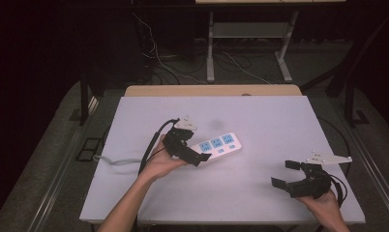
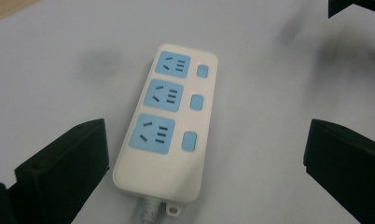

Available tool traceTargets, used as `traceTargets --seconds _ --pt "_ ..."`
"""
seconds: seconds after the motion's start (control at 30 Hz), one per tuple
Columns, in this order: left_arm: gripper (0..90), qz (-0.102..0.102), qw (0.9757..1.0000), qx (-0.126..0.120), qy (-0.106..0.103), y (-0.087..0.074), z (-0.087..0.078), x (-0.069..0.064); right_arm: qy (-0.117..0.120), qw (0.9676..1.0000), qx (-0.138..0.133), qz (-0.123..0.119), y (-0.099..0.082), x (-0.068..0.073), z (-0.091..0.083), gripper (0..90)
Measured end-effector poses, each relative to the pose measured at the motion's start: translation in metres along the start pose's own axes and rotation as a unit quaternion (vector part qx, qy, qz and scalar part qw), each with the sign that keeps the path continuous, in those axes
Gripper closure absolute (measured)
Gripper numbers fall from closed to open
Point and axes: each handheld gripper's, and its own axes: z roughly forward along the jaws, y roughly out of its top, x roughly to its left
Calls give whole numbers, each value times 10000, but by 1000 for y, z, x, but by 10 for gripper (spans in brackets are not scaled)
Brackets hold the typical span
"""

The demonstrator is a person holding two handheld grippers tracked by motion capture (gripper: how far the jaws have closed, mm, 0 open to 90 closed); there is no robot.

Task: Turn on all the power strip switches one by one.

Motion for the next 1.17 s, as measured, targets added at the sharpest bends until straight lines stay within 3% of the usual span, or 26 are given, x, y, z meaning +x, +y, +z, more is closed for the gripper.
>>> traceTargets --seconds 0.17,0.4,0.5,0.83,0.97,1.17 --pt "0 -87 9999 -132 49 -14 -10 -1 2 10000 18 1 0 0 1 3" --pt "0 -336 9980 -528 112 -41 -26 -5 16 10000 41 -5 -1 1 2 4" --pt "0 -320 9973 -647 115 -55 -31 -10 19 10000 47 1 -1 2 2 4" --pt "0 -634 9921 -1056 239 -95 -43 -10 80 9999 91 -24 -2 8 5 4" --pt "0 -691 9903 -1180 251 -106 -46 -11 95 9999 96 -33 -3 9 5 4" --pt "0 -663 9907 -1163 239 -112 -48 -10 116 9999 105 -40 -4 10 5 4"
